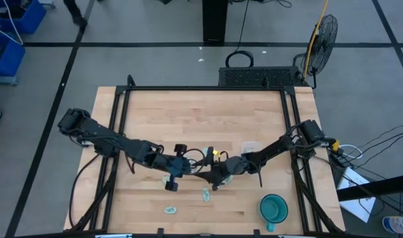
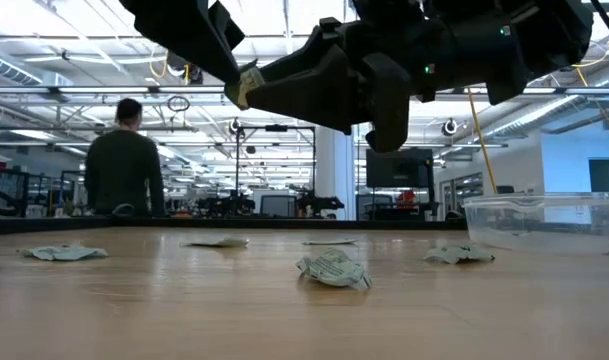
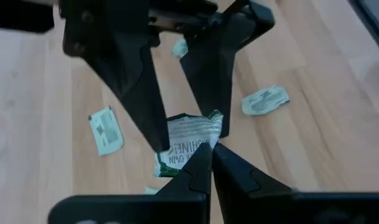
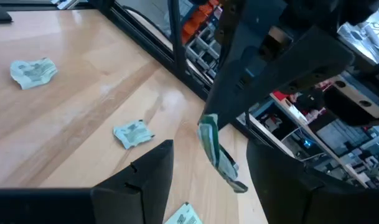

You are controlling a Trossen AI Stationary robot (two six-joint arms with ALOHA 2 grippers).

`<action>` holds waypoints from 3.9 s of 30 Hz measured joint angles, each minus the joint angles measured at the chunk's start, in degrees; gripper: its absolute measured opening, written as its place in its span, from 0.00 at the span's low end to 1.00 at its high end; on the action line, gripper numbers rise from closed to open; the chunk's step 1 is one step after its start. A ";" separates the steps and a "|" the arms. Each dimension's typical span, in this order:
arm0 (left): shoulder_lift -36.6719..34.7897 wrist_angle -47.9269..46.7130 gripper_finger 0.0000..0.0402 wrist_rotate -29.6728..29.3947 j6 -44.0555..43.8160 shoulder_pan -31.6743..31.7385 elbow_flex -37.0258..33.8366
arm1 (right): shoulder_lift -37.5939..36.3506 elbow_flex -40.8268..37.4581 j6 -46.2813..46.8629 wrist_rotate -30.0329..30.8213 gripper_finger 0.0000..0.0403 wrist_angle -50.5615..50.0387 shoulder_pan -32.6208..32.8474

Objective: Pick and place Stevia / Truvia into bins
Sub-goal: Put the truvia packet into the bin, then put the stevia packet into the bin

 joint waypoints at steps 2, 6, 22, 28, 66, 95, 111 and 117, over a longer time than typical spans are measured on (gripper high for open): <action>-0.01 0.63 0.03 0.04 0.58 -0.01 0.00 | 0.00 0.00 0.03 -0.02 0.49 0.01 0.00; -0.01 1.40 0.01 -0.02 1.25 0.26 0.00 | 0.00 0.00 1.41 -0.17 0.48 -0.02 0.00; -0.01 3.26 0.03 -0.13 1.19 1.06 0.02 | 0.00 0.00 1.77 -0.06 0.16 0.00 0.02; -0.01 3.26 0.16 -1.65 1.10 1.03 0.02 | 0.00 -0.02 2.20 0.05 0.08 -0.02 -0.07; -0.01 -1.58 0.35 -7.78 -1.52 1.06 0.04 | -36.24 -0.65 91.35 17.74 0.01 -108.89 11.92; -0.03 -3.32 0.35 -7.58 -2.40 1.00 0.04 | -39.79 -11.74 55.33 16.44 0.27 -65.10 5.51; -0.03 -6.14 0.35 -3.52 -12.25 0.19 -3.33 | -29.12 -13.42 47.77 -9.49 0.36 -37.65 5.22; -0.03 -5.29 0.35 -3.54 -12.65 0.19 -3.93 | -20.95 -13.62 48.08 -10.61 0.46 -34.13 6.05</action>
